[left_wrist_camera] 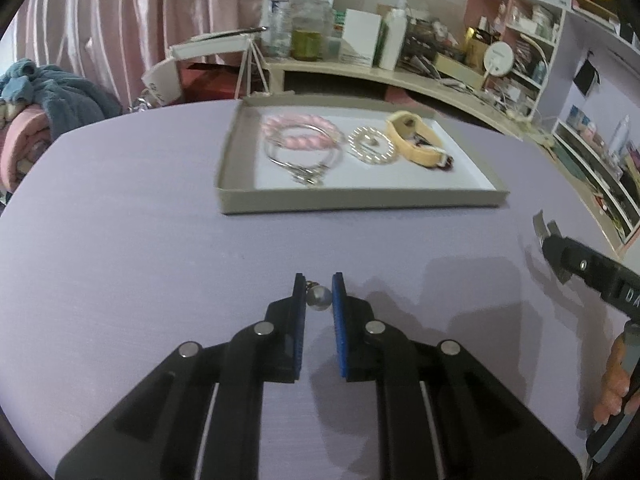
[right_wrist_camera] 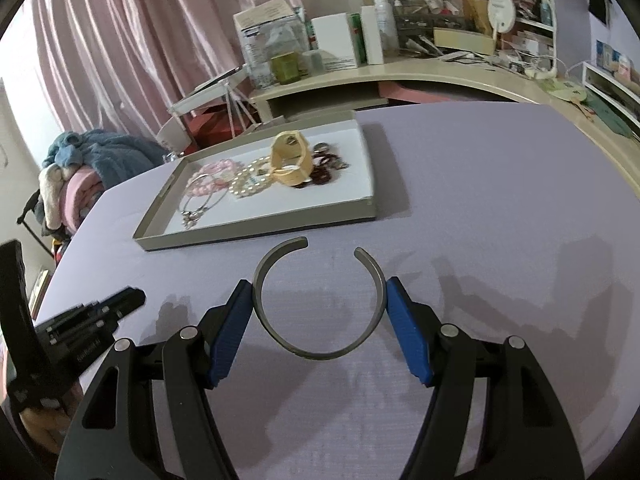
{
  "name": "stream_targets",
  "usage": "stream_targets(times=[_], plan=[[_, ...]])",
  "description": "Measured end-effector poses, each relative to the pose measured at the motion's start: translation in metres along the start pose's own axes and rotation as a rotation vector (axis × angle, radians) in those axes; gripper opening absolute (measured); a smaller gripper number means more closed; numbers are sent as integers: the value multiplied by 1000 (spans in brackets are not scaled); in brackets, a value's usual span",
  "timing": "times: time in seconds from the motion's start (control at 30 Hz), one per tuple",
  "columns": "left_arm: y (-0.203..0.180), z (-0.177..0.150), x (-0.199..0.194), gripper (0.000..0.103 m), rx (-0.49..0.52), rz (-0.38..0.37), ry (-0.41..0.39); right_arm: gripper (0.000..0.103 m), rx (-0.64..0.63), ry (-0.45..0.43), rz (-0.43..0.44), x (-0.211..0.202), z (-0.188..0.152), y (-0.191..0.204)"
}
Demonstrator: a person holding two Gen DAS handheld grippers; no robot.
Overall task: Organize jewelry
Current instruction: 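Grasp the pearl stud earring with the left tool while the right tool holds the cuff, then carry the cuff and pearl stud into the tray and open both tools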
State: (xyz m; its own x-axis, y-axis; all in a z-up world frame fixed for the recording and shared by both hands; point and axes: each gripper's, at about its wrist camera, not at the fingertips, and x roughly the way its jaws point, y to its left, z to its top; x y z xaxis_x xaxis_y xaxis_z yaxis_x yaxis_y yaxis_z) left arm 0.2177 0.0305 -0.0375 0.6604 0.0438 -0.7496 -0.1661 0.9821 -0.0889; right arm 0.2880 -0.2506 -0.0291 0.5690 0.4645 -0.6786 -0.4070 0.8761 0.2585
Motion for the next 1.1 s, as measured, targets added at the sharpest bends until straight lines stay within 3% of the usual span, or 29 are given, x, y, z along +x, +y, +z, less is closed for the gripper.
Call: stream_targets(times=[0.37, 1.1], plan=[[20, 4, -15, 13, -28, 1, -33, 69, -71, 15, 28, 3, -3, 31], [16, 1, -17, 13, -25, -8, -33, 69, -84, 20, 17, 7, -4, 34]])
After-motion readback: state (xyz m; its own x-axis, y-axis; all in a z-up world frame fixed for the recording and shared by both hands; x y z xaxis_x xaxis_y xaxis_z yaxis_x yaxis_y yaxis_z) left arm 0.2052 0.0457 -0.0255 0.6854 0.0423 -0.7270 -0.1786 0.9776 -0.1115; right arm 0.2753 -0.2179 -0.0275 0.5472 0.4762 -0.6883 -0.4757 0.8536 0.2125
